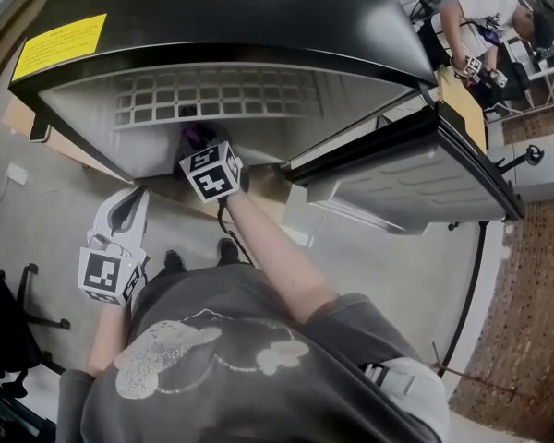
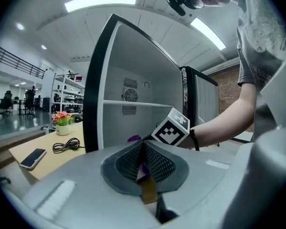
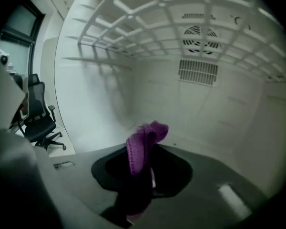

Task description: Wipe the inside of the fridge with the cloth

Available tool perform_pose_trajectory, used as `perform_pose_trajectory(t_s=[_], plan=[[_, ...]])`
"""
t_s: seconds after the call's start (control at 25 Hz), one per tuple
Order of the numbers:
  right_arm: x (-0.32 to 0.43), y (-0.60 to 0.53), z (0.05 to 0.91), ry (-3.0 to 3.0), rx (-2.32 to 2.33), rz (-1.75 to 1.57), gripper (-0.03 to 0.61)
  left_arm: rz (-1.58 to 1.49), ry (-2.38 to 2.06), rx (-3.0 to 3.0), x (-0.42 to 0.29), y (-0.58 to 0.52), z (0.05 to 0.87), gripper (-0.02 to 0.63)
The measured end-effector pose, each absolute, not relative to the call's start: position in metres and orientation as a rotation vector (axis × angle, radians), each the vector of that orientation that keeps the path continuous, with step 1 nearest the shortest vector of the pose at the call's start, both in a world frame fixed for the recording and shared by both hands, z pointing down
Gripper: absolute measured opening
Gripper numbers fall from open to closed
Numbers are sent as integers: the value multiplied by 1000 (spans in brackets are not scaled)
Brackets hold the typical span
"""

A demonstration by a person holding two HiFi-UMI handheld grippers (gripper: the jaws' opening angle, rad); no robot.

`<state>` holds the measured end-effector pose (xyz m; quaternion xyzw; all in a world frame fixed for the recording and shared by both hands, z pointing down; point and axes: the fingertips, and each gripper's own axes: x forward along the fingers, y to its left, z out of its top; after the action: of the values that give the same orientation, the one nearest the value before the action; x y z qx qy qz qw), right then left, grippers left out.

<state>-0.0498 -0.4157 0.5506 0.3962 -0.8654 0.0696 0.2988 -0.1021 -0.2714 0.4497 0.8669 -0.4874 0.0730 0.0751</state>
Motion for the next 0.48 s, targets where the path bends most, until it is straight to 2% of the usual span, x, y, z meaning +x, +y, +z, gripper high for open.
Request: perform_pose_trajectory(t_s=[0.48], plan=[[73,-435,555,-2111,1346,416,84,249,-1474,2594,-48,-272,450,18]])
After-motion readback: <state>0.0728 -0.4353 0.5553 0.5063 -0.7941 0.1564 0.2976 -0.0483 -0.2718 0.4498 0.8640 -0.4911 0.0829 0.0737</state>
